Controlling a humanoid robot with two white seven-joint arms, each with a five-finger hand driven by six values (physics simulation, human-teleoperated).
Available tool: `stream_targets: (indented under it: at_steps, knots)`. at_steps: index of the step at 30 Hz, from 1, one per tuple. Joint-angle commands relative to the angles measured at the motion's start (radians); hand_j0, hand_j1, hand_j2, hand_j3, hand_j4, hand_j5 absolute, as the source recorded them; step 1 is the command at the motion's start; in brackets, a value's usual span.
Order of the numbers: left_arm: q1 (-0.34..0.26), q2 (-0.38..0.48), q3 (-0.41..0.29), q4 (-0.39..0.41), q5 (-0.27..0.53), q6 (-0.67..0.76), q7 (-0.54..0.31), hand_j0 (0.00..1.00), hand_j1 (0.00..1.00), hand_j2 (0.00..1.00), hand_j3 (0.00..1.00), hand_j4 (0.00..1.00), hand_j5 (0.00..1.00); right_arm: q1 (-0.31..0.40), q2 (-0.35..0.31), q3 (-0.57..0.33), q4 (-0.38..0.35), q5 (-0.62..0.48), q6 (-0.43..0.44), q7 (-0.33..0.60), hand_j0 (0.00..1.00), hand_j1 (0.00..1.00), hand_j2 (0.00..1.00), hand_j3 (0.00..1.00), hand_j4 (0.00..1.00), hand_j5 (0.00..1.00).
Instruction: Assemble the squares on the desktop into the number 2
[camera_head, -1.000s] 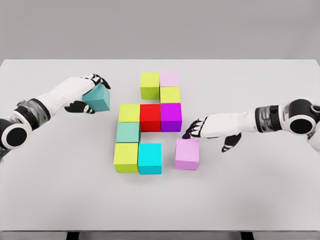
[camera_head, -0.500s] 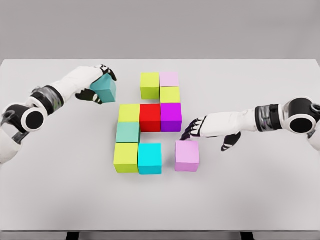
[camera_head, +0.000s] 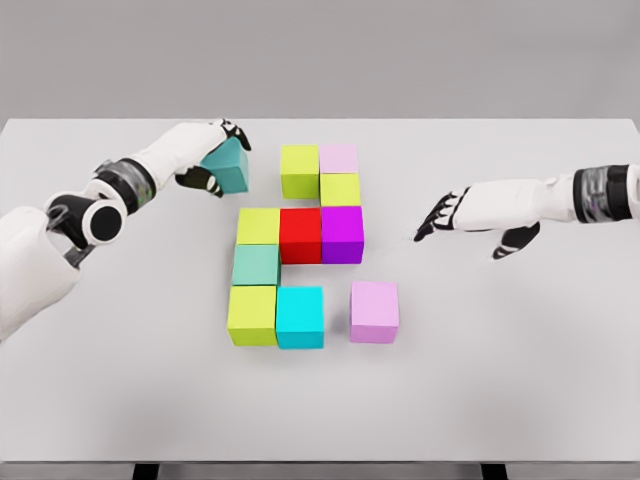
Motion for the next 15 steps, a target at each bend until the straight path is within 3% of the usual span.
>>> stream_targets:
  at_steps: [1, 4, 7, 10, 12, 15]
  knots:
    - [-0.002, -0.028, 0.0, 0.03, -0.015, 0.0, 0.002, 0.48, 0.48, 0.48, 0.48, 0.48, 0.48, -0.002, -0.063, 0.06, -0.009, -0.012, 0.001, 0.0, 0.71, 0.71, 0.71, 0.71, 0.71, 0.71]
    - [-0.014, -0.059, -0.002, 0.065, -0.029, 0.0, 0.002, 0.48, 0.48, 0.48, 0.48, 0.48, 0.48, -0.008, -0.082, 0.092, -0.008, -0.012, 0.001, 0.0, 0.49, 0.49, 0.49, 0.49, 0.49, 0.49]
    - [-0.023, -0.077, -0.002, 0.09, -0.04, 0.0, 0.002, 0.49, 0.49, 0.49, 0.49, 0.49, 0.49, -0.1, -0.086, 0.229, -0.009, -0.026, 0.001, 0.0, 0.41, 0.41, 0.41, 0.41, 0.41, 0.41]
    - [-0.026, -0.096, -0.002, 0.1, -0.043, 0.0, 0.002, 0.49, 0.49, 0.49, 0.49, 0.49, 0.49, -0.12, -0.086, 0.287, -0.018, -0.041, 0.001, 0.0, 0.31, 0.31, 0.31, 0.31, 0.31, 0.31]
    - [-0.026, -0.12, -0.002, 0.134, -0.067, 0.0, 0.002, 0.5, 0.5, 0.5, 0.5, 0.5, 0.5, -0.144, -0.086, 0.347, -0.035, -0.04, 0.001, 0.0, 0.17, 0.17, 0.17, 0.17, 0.17, 0.17]
    - [-0.035, -0.123, -0.002, 0.148, -0.069, 0.0, 0.005, 0.5, 0.5, 0.5, 0.5, 0.5, 0.5, -0.193, -0.076, 0.422, -0.057, -0.04, 0.001, 0.0, 0.13, 0.13, 0.13, 0.13, 0.13, 0.13]
